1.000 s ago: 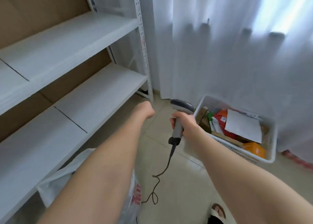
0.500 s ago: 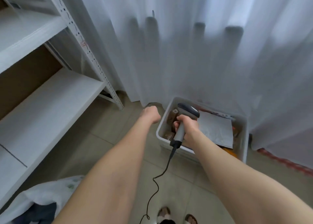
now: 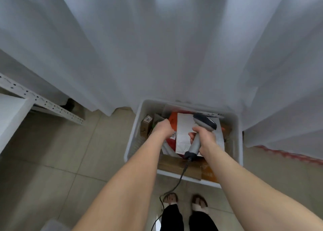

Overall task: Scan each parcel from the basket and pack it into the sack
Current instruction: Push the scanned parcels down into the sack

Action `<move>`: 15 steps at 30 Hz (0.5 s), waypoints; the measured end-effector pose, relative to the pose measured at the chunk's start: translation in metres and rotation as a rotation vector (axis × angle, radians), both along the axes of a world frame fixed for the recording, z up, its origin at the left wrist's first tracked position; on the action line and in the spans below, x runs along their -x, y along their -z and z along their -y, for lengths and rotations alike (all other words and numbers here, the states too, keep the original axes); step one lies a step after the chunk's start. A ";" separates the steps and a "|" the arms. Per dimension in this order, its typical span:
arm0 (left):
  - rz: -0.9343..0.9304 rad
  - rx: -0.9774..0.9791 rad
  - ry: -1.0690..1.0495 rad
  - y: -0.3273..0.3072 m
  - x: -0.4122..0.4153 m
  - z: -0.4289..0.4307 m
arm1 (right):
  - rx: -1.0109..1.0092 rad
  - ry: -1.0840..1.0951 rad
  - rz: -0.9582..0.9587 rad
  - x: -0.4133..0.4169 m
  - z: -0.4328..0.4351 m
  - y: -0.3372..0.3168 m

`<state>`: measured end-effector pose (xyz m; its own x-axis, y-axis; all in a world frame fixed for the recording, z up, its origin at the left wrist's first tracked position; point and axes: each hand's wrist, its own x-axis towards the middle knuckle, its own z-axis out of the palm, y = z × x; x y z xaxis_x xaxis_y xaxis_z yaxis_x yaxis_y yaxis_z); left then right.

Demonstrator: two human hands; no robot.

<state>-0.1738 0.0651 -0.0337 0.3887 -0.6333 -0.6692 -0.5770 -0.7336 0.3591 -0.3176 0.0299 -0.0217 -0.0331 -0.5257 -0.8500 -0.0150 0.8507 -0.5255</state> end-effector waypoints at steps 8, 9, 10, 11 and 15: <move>-0.200 -0.048 -0.311 0.158 0.034 0.064 | -0.060 0.032 -0.061 0.027 0.075 0.134; -0.206 -0.059 -0.352 0.174 0.036 0.069 | -0.072 0.023 -0.063 0.030 0.081 0.147; -0.217 -0.067 -0.394 0.187 0.037 0.073 | -0.086 0.012 -0.066 0.033 0.086 0.159; -0.228 -0.068 -0.436 0.197 0.038 0.077 | -0.101 0.002 -0.067 0.035 0.091 0.169; -0.290 -0.026 -0.505 0.217 0.038 0.081 | -0.156 -0.044 -0.063 0.034 0.099 0.189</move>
<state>-0.2117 -0.0156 -0.2505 0.4370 -0.3991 -0.8061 -0.0343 -0.9029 0.4285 -0.3512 -0.0692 -0.2104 -0.0686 -0.3895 -0.9185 -0.0831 0.9197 -0.3838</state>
